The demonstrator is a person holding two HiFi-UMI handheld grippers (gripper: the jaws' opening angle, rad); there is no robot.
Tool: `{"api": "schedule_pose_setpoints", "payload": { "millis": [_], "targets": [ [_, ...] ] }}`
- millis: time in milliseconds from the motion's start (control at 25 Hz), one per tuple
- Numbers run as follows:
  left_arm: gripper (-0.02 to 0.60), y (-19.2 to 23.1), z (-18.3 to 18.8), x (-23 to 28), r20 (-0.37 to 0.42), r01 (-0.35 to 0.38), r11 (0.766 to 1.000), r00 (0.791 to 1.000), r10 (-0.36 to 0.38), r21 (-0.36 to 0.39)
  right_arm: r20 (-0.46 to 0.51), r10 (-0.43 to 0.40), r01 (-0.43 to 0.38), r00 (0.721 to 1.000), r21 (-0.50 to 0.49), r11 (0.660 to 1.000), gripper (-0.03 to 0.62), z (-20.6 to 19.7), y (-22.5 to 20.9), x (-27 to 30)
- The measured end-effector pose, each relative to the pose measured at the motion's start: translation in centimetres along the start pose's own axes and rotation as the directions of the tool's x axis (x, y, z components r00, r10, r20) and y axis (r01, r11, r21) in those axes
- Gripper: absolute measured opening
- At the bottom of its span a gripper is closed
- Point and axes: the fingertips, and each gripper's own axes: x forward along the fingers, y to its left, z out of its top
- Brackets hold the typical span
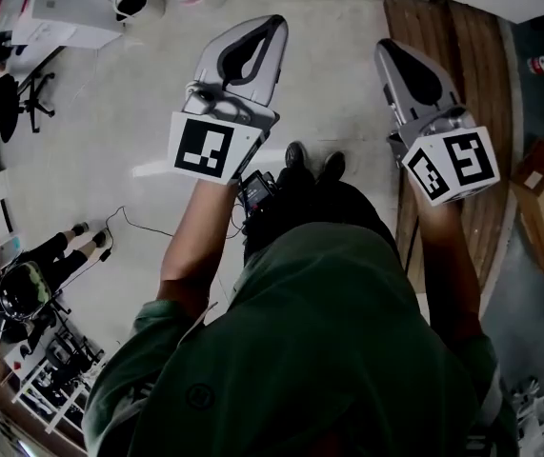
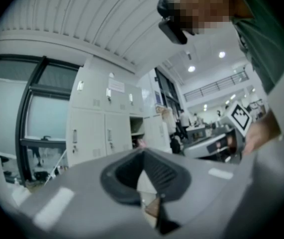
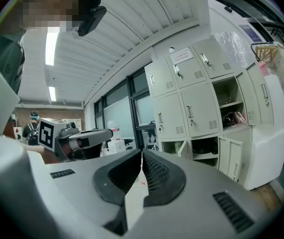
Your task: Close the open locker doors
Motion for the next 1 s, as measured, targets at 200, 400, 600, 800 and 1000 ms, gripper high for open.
{"api": "schedule_pose_setpoints", "payload": {
  "millis": [200, 400, 600, 800, 1000],
  "targets": [
    [0.0, -0.6, -0.6, 1.9, -0.006, 0.004, 1.0, 1.0, -0.004, 0.0, -0.006, 0.004, -0.004, 1.0, 0.01, 1.0, 0.008, -0.6, -2.0, 0.5],
    [0.0, 2.6, -1.9, 4.4, -0.017, 0.007, 1.0, 1.0, -0.008, -0.016, -0.021, -0.005, 0.005, 1.0, 0.01, 1.0, 0.008, -0.4, -4.2, 4.0],
    [0.0, 6.4, -3.2, 6.9, -0.002, 0.005, 0.999, 1.0, -0.005, -0.039, -0.038, -0.018, 0.018, 0.999, 0.002, 1.0, 0.008, -0.5, -6.1, 8.1],
    [0.0, 11.0, -5.8, 8.8, -0.016, -0.006, 0.998, 1.0, 0.005, -0.069, -0.064, -0.032, 0.033, 0.997, 0.018, 0.999, 0.008, -1.7, -7.9, 13.5],
    [0.0, 14.1, -8.8, 11.3, -0.04, -0.005, 0.996, 0.999, 0.001, -0.095, -0.078, -0.031, 0.033, 0.996, 0.016, 0.999, 0.009, -2.8, -9.7, 18.0]
  ]
}}
